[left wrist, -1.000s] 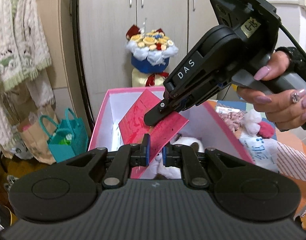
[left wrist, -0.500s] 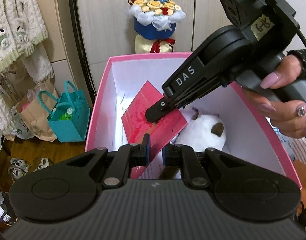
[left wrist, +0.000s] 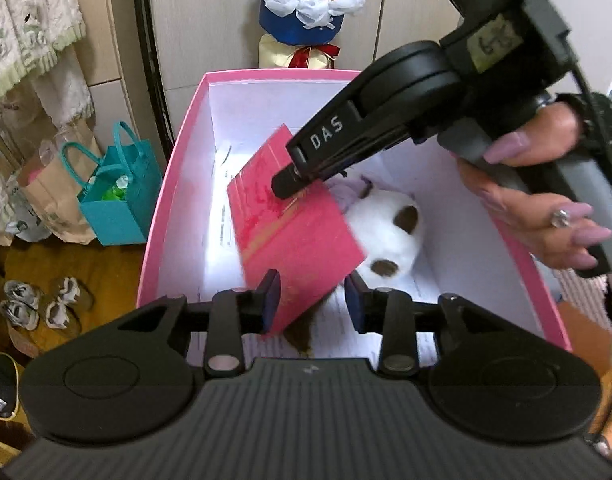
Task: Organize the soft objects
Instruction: 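Open the right gripper to release the envelope inside the box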
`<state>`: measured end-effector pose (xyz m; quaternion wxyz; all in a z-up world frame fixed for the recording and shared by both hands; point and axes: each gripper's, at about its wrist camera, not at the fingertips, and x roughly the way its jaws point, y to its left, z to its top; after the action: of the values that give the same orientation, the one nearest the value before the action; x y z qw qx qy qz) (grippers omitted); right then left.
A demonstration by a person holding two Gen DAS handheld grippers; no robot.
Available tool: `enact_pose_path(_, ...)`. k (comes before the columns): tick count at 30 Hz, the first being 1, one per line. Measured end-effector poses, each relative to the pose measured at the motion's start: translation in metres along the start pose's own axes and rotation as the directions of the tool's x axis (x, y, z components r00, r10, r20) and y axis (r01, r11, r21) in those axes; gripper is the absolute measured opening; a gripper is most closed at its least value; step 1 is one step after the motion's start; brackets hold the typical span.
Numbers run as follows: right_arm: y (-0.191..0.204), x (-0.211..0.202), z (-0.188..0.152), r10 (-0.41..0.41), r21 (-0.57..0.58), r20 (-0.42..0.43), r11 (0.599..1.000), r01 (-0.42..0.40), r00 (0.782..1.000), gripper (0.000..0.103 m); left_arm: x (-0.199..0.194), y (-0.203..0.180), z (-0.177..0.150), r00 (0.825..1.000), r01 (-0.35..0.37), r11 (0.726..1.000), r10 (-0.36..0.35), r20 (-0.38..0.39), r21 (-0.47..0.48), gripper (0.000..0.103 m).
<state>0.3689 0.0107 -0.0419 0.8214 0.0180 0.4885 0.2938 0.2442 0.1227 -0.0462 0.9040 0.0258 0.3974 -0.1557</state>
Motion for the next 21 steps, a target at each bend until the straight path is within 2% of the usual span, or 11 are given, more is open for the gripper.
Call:
enact_pose_path(1, -0.002, -0.003, -0.001, -0.001, 0.005, 0.007, 1.0, 0.001, 1.0, 0.038, -0.004, 0.0, -0.002, 1.0, -0.003, 1.0, 0.003, 0.005, -0.001, 0.042)
enact_pose_path(2, -0.003, -0.007, -0.002, 0.004, 0.013, 0.015, 1.0, -0.004, 1.0, 0.039, -0.009, 0.0, -0.003, 1.0, -0.008, 1.0, 0.008, 0.01, 0.001, 0.042)
enact_pose_path(5, -0.004, -0.022, -0.007, -0.006, 0.002, 0.04, 1.0, 0.006, 0.999, 0.04, -0.024, 0.0, -0.007, 0.999, -0.023, 1.0, 0.023, 0.035, 0.004, 0.043)
enact_pose_path(7, -0.001, -0.036, -0.011, -0.018, -0.027, 0.062, 0.999, 0.019, 0.998, 0.04, -0.037, 0.0, -0.008, 0.998, -0.028, 1.0, 0.027, 0.061, 0.004, 0.049)
enact_pose_path(11, 0.006, -0.068, -0.025, -0.025, -0.074, 0.1, 0.997, 0.032, 0.995, 0.041, -0.06, -0.002, -0.01, 0.994, -0.045, 0.999, 0.044, 0.1, 0.014, 0.053)
enact_pose_path(17, 0.018, -0.121, -0.056, -0.046, -0.149, 0.147, 0.987, 0.068, 0.988, 0.043, -0.088, -0.01, -0.012, 0.994, -0.023, 0.999, 0.019, 0.105, 0.041, 0.062)
enact_pose_path(18, 0.021, -0.129, -0.06, -0.046, -0.156, 0.151, 0.985, 0.07, 0.987, 0.045, -0.094, -0.013, -0.013, 0.994, -0.018, 0.999, 0.013, 0.106, 0.05, 0.063)
enact_pose_path(19, 0.024, -0.137, -0.064, -0.048, -0.162, 0.155, 0.984, 0.073, 0.987, 0.057, -0.099, -0.016, -0.014, 0.994, -0.014, 0.998, 0.008, 0.107, 0.059, 0.064)
enact_pose_path(20, 0.026, -0.144, -0.067, -0.051, -0.169, 0.16, 0.982, 0.078, 0.986, 0.062, -0.105, -0.019, -0.013, 0.994, -0.01, 0.998, 0.003, 0.11, 0.07, 0.064)
enact_pose_path(21, 0.029, -0.152, -0.071, -0.054, -0.178, 0.166, 0.98, 0.084, 0.985, 0.062, -0.111, -0.021, -0.014, 0.993, -0.008, 0.997, -0.001, 0.114, 0.078, 0.065)
